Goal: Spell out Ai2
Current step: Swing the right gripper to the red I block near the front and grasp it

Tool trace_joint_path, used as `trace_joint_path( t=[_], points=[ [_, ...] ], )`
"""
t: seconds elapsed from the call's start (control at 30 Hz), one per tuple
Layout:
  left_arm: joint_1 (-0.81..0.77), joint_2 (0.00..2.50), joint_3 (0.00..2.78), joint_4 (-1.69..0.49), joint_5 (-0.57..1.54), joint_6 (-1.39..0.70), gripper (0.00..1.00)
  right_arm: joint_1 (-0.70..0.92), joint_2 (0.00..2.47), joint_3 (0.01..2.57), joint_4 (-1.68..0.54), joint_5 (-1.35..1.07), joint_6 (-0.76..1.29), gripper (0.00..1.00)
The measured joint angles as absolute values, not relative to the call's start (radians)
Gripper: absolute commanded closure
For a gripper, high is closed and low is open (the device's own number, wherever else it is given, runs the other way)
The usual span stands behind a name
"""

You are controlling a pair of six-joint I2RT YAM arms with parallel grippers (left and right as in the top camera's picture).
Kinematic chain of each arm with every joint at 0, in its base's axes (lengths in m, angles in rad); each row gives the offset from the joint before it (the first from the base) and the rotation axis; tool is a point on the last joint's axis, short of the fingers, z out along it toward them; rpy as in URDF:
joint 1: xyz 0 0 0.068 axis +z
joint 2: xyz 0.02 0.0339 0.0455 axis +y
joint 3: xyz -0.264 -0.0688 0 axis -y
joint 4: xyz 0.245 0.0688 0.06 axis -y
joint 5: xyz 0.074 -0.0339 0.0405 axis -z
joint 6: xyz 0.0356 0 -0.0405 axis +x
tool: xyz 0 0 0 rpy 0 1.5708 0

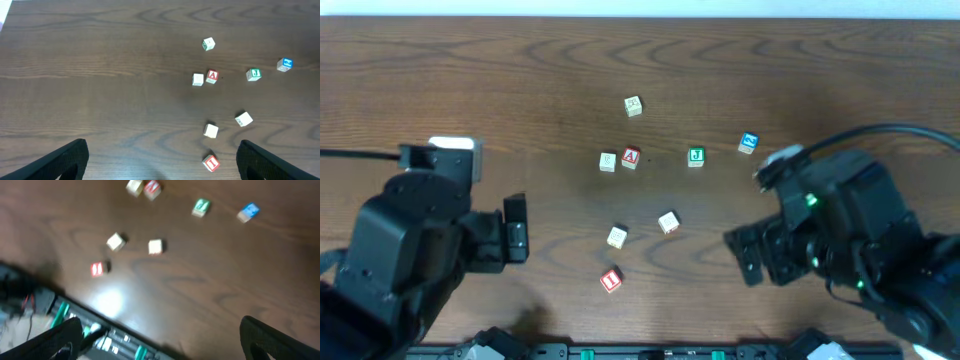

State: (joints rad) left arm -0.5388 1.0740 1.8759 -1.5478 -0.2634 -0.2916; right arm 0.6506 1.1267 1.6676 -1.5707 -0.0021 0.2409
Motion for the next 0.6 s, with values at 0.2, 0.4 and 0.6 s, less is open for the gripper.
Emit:
trace_joint_path(
  t=[0.2,0.4,0.6],
  points=[
    [-0.539,1.056,1.876,-1.587,-0.271,-0.292,0.05,0.835,1.157,1.621,-1.55,0.042,0.348,0.01],
    [-0.539,1.058,1.876,-1.605,-0.279,-0.292,0.05,1.05,1.162,1.419,-1.405,0.126,0.5,0.01],
    [-0.539,1.058,1.876,-1.605,-0.3,-0.292,0.05,1.239,1.202,1.162,-1.03,0.129,0.567,0.01]
  ],
)
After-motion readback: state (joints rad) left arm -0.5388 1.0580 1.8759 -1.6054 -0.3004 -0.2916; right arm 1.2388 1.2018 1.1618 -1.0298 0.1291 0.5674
